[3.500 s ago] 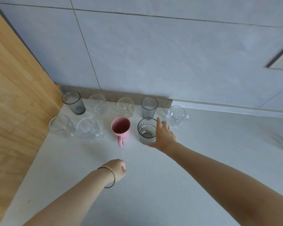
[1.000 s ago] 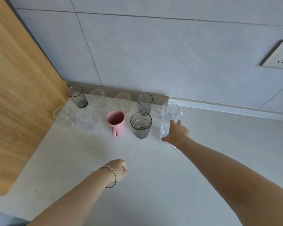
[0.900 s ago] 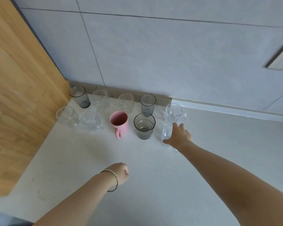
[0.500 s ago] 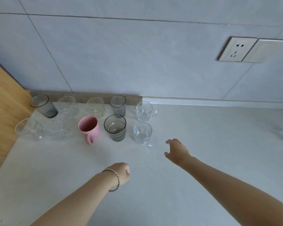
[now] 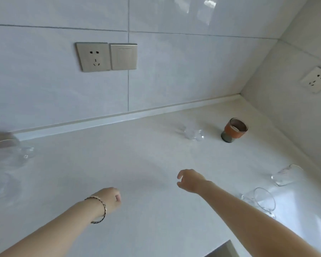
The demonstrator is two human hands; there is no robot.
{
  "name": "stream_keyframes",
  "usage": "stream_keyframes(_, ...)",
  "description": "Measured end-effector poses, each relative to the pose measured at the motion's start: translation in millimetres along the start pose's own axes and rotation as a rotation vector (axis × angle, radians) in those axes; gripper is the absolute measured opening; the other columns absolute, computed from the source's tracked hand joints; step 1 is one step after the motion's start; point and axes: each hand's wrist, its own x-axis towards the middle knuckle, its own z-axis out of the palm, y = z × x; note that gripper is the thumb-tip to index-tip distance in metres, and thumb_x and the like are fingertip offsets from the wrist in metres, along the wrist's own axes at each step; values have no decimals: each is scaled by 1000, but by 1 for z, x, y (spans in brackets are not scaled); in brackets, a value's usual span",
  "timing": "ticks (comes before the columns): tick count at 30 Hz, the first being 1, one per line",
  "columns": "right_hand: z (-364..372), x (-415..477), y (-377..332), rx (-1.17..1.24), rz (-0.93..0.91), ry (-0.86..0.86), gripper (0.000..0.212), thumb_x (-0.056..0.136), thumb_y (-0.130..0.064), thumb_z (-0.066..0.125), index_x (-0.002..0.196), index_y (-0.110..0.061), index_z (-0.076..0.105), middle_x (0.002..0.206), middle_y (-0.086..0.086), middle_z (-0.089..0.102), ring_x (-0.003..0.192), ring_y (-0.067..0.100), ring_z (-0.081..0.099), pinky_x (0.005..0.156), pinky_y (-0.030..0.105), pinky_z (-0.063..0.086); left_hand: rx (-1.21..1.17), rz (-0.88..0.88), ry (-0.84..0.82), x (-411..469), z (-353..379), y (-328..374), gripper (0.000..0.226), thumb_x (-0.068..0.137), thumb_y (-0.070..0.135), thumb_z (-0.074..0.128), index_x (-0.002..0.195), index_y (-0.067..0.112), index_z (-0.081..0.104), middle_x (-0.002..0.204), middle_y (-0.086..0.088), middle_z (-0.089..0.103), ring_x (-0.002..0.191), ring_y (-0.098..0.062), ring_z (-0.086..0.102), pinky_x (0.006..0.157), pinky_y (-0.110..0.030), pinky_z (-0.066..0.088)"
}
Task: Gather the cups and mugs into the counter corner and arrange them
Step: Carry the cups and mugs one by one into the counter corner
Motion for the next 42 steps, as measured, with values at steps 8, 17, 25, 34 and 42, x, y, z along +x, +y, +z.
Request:
stream_keyframes(8, -85, 53, 146, -47, 46, 111, 39, 93, -28, 48, 131, -20, 50, 132, 2, 55, 121, 23, 54, 94, 30, 45, 49, 31, -49, 58, 20, 161, 21, 94, 17, 38, 86, 26, 55, 113, -1, 58, 113, -19, 55, 87, -21, 39)
stream_keyframes(17, -139, 136, 127, 53, -36, 195, 79, 83, -41, 66, 142, -4, 28, 141, 15, 37, 126, 31, 47, 95, 37, 44, 36, -86, -70, 85, 10, 198, 29, 94, 17, 39, 115, 13, 58, 124, -3, 59, 109, -20, 55, 91, -27, 43)
stream_keyframes(25, -139, 181, 90, 172, -41, 239, 106, 78, -43, 72, 151, -9, 3, 148, 16, 24, 135, 34, 37, 106, 43, 38, -7, -178, -107, 86, 11, 171, 17, 93, 17, 39, 96, 20, 55, 115, -4, 60, 92, -16, 47, 82, -23, 38)
stream_keyframes(34, -123, 163, 74, 257, 42, 318, 91, 70, -37, 79, 139, -3, 30, 139, 13, 37, 126, 30, 47, 98, 39, 46, -66, -215, -82, 54, 15, 114, 12, 92, 16, 37, 87, 20, 46, 94, 2, 47, 87, -17, 44, 78, -24, 35)
stream_keyframes(42, -74, 65, -30, 147, -159, 266, 91, 63, -38, 82, 136, -10, 35, 133, 5, 41, 120, 26, 52, 94, 34, 46, -158, -245, 17, -16, 6, 28, 15, 93, 17, 39, 93, 22, 53, 105, 0, 56, 93, -16, 49, 81, -22, 38)
